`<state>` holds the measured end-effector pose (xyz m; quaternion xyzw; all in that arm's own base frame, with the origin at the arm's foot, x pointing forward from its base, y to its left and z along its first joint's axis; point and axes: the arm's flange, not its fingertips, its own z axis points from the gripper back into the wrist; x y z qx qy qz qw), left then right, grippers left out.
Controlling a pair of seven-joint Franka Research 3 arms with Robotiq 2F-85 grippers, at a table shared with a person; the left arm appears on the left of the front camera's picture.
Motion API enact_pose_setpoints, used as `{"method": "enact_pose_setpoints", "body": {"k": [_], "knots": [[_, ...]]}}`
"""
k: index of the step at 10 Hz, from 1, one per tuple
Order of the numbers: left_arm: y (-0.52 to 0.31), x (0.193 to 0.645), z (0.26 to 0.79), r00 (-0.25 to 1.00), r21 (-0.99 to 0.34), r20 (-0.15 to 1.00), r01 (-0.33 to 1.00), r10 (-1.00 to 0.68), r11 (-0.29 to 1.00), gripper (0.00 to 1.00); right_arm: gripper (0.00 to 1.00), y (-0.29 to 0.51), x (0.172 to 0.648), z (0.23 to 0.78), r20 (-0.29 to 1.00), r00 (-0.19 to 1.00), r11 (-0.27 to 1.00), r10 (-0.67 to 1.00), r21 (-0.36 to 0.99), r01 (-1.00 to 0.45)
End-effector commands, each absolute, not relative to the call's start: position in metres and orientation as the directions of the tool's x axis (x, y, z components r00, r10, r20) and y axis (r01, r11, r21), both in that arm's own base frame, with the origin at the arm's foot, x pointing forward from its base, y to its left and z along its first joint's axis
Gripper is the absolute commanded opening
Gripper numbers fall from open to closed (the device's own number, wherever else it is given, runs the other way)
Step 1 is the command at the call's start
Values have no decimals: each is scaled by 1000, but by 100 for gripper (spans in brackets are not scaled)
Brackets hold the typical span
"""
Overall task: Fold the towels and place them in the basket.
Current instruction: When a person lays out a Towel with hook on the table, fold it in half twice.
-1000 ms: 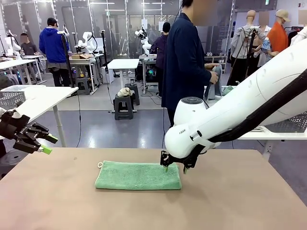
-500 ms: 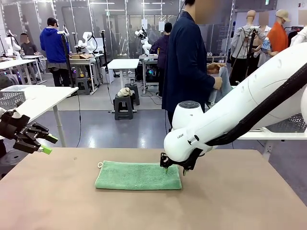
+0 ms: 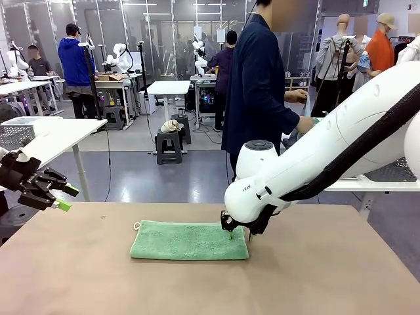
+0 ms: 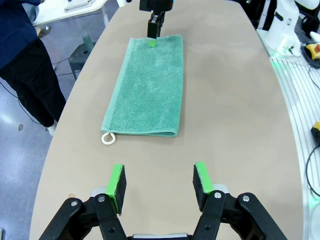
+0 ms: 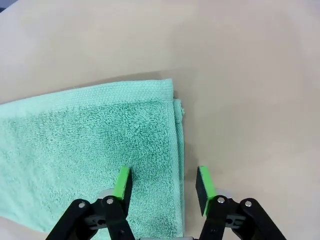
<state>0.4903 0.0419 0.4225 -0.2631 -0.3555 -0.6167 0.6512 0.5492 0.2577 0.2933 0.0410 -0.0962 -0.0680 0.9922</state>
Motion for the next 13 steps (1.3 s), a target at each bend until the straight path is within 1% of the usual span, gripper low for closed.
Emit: {"method": "enact_pose_setpoints", "body": {"k": [1,3,4,5,6,7,8,9,10,11,13], "knots": [[42,490,423,-13,96,788,990,-615,102,69,65,267,552,288,219,958,982,-185,80,172],[42,490,423,-13,96,788,990,-615,102,69,65,267,552,287,210,961,983,-180,80,167],[42,490,423,-13,96,788,990,-615,102,69,46,267,552,288,204,962,983,-180,81,167],[42,490,423,-13,96,788,990,-615,102,69,46,267,553,287,200,963,983,-179,82,166],[42,490,423,-13,96,788,990,-615,102,69,27,266,554,286,186,967,983,-176,95,160],[42,490,423,-13,96,788,990,-615,102,69,41,264,554,284,179,968,982,-175,101,159],[42,490,423,-13,96,788,990,-615,102,69,7,263,554,284,176,968,981,-177,106,160],[42,490,423,-13,96,788,990,-615,102,69,21,261,554,284,174,968,980,-181,112,163],[42,490,423,-13,96,788,990,-615,102,69,0,260,554,284,174,968,980,-183,111,166],[42,490,423,-13,96,788,990,-615,102,69,2,259,554,284,171,968,980,-184,110,167],[42,490,423,-13,96,788,990,-615,102,69,0,258,555,282,163,970,981,-180,104,165]]}}
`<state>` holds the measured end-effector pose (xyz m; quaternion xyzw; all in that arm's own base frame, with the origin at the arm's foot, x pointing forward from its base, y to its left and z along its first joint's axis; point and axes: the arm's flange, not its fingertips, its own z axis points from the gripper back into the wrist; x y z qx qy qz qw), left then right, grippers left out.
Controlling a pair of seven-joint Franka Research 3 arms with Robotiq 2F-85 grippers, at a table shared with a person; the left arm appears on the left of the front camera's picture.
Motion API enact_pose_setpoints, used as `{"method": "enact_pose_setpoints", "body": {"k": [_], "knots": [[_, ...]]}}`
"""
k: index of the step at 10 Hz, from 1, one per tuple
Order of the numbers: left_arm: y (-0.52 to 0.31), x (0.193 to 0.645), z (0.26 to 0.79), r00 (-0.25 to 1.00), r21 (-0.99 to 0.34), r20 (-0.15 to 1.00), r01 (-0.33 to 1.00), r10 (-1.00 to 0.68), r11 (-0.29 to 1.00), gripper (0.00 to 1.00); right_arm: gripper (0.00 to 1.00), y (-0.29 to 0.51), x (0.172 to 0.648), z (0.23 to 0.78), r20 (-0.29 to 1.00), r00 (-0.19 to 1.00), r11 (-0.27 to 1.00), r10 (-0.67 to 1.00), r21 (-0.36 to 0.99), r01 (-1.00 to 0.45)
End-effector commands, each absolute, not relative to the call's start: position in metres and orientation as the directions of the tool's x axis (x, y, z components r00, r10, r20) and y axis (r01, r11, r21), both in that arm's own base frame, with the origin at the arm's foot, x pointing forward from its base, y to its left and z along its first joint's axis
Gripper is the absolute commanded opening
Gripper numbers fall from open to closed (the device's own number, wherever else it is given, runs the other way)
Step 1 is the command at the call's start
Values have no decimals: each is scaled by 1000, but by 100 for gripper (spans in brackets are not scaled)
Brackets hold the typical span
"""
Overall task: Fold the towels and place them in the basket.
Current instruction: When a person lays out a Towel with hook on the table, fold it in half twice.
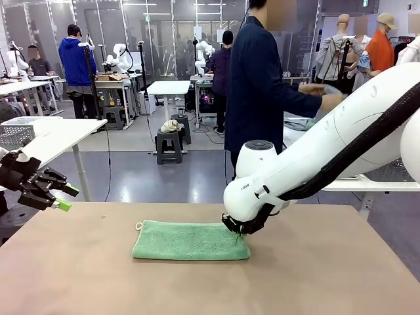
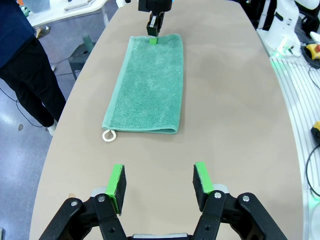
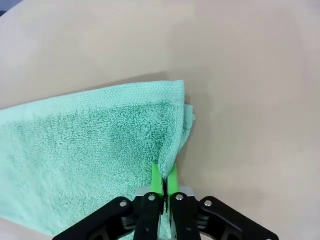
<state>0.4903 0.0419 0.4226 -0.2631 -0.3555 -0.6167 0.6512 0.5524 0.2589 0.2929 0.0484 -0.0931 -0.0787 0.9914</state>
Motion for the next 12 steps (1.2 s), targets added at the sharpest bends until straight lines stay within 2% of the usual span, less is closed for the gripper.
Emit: {"method": "enact_pose_setpoints", "body": {"k": [1,6,9,12], "knots": [[42,490,423,-13,96,788,990,-615,102,69,0,255,555,283,166,971,983,-170,100,155],[42,490,423,-13,96,788,990,-615,102,69,1,226,551,320,187,981,997,-58,54,49],[42,490,423,-13,96,788,990,-615,102,69,1,240,548,346,144,987,997,-69,37,64],[42,490,423,-13,96,788,990,-615,102,69,1,269,546,385,162,986,999,-40,-21,44]]}}
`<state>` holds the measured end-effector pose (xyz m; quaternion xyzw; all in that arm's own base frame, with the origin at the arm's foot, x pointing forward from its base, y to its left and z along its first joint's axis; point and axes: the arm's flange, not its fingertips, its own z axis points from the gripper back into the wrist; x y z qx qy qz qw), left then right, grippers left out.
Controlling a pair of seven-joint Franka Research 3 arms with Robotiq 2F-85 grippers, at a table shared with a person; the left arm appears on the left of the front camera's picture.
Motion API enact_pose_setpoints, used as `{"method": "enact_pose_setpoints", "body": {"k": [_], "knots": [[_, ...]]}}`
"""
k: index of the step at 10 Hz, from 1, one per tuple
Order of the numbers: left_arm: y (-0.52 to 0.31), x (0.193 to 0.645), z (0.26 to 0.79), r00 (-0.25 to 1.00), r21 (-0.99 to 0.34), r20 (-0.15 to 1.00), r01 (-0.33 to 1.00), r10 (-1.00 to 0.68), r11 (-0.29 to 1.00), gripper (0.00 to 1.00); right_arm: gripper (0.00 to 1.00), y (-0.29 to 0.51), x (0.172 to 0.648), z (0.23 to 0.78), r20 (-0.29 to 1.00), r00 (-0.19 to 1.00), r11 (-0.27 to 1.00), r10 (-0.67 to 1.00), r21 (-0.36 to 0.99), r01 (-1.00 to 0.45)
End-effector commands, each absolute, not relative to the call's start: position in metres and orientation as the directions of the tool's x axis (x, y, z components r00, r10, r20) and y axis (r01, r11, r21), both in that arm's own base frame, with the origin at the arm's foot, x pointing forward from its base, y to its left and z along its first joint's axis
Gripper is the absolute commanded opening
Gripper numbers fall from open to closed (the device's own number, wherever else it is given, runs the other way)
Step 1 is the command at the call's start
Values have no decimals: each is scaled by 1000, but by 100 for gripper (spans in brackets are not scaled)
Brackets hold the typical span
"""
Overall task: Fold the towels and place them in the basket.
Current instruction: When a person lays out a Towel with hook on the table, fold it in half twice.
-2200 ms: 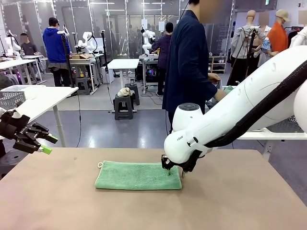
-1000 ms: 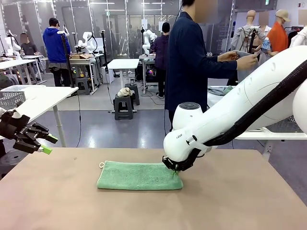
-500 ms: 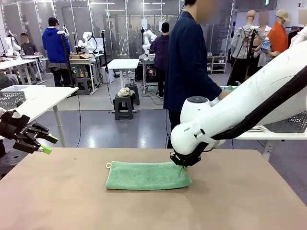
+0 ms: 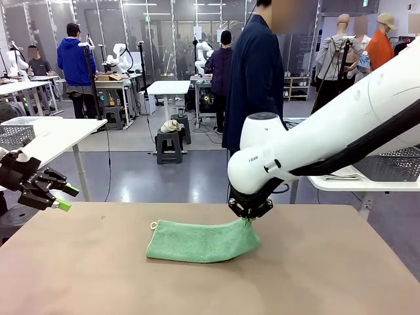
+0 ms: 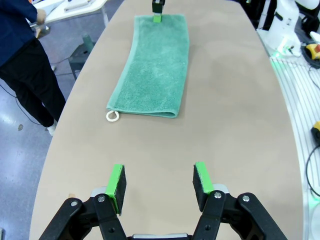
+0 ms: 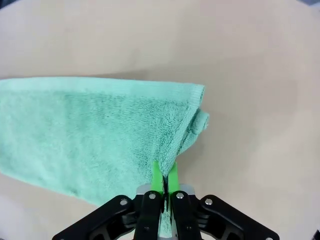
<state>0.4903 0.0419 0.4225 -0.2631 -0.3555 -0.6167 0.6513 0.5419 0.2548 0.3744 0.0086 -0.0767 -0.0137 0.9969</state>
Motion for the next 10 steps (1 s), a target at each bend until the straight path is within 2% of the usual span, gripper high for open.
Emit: {"method": "enact_pose_setpoints", "body": {"k": [1,3,6,10], "knots": [[42,490,423,-13,96,788,990,-615,102,69,1,286,547,395,167,986,998,-28,-44,36],[42,490,423,-13,96,788,990,-615,102,69,1,329,555,410,193,981,995,26,-94,-8],[42,490,423,-13,96,788,990,-615,102,69,1,393,570,411,150,989,994,-9,-104,25],[42,490,423,-13,96,788,990,-615,102,69,1,462,572,389,136,988,997,-73,-28,77]]}}
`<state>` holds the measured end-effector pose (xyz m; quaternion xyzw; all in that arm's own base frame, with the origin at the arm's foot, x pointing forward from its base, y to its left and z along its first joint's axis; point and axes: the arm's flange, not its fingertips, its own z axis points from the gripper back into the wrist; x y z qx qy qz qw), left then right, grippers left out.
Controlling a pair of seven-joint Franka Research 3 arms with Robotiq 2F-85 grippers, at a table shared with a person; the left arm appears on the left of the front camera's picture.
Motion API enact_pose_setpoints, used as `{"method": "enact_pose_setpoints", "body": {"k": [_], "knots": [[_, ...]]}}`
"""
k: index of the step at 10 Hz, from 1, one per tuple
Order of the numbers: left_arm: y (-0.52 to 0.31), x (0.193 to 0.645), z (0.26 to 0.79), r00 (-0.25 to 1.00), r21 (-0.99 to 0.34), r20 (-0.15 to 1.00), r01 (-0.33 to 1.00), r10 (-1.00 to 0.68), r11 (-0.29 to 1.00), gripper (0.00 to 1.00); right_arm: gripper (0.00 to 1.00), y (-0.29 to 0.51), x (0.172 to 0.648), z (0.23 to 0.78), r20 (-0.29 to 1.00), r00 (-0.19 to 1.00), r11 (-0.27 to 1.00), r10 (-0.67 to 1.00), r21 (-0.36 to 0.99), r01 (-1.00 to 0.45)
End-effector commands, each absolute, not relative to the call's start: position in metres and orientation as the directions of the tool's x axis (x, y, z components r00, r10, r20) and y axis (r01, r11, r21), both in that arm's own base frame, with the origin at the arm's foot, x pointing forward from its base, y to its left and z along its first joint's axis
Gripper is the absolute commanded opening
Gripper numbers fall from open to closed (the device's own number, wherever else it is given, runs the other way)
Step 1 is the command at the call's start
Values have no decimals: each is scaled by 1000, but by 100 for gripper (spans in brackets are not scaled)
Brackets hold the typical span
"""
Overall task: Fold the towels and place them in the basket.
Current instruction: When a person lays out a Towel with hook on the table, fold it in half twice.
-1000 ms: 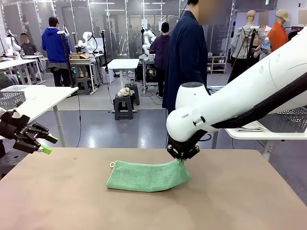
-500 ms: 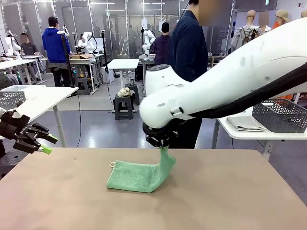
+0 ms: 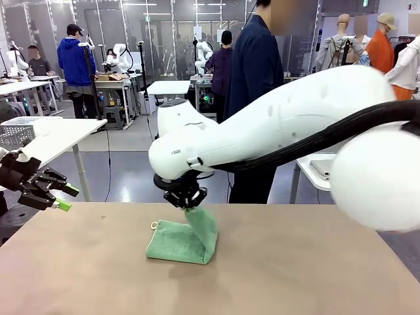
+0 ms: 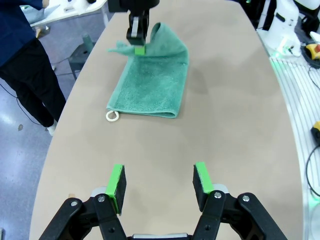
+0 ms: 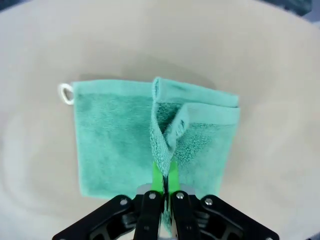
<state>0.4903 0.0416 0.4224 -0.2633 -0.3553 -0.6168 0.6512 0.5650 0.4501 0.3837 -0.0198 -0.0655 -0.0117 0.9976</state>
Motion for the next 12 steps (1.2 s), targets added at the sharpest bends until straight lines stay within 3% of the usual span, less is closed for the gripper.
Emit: {"method": "enact_pose_setpoints", "body": {"k": [1,8,9,10,11,12], "knots": [[42,490,423,-13,96,788,990,-615,102,69,1,474,573,386,141,984,993,-113,-14,116],[42,490,423,-13,96,788,990,-615,102,69,1,501,575,353,124,982,990,-141,43,137],[42,490,423,-13,96,788,990,-615,102,69,23,502,575,351,120,983,989,-140,54,135],[42,490,423,-13,96,788,990,-615,102,69,24,502,575,351,118,981,987,-152,69,145],[42,490,423,-13,96,788,990,-615,102,69,43,502,574,352,124,978,984,-167,85,157],[42,490,423,-13,96,788,990,-615,102,69,44,502,574,353,148,972,980,-185,103,171]]}}
